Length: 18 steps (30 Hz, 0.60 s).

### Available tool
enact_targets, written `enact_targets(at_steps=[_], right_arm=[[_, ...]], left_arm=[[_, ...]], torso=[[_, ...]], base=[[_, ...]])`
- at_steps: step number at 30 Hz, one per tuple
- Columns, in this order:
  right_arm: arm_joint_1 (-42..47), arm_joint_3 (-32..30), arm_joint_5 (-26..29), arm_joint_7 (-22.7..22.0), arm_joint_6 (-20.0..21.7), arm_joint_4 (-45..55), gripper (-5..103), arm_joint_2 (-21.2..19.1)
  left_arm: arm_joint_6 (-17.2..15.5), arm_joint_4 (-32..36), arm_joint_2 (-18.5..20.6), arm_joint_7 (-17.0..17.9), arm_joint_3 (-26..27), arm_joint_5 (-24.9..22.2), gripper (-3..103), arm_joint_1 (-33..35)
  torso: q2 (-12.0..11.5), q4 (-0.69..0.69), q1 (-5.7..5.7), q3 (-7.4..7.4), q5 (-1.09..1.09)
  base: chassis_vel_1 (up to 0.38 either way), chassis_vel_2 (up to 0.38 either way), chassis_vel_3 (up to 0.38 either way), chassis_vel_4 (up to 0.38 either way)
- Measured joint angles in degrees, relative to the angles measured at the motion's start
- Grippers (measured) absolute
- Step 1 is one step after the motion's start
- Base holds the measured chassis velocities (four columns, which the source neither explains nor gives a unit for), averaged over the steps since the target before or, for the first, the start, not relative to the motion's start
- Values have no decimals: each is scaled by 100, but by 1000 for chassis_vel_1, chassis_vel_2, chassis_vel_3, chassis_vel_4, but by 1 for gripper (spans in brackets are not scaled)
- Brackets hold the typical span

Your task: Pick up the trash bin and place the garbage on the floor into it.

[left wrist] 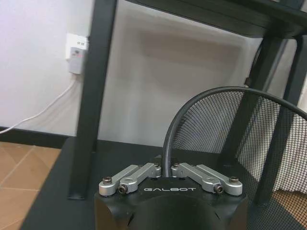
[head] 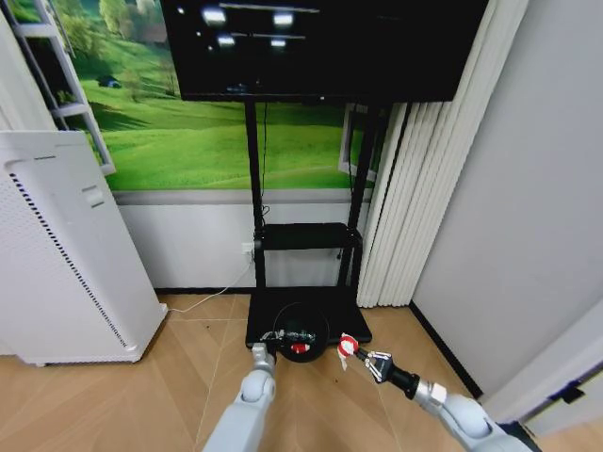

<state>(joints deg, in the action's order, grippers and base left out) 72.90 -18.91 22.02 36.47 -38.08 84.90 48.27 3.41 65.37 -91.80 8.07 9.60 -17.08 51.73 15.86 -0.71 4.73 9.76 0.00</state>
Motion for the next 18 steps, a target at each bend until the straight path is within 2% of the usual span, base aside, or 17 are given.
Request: enact_targets(at_steps=[10,18], right_arm=[[-67,174,-54,-52,49,187,3,45],[-553,740,-286,-224,234,142,3,209]], left_arm=[[-66,-52,-49,151,-313,-40,2,-80],[-108,103,-41,173,-354,-40,2,94]], torso=[[0,0,-1,-1,0],[0,2,-1,-1,0]], base=[[0,0,0,0],[0,0,0,0]])
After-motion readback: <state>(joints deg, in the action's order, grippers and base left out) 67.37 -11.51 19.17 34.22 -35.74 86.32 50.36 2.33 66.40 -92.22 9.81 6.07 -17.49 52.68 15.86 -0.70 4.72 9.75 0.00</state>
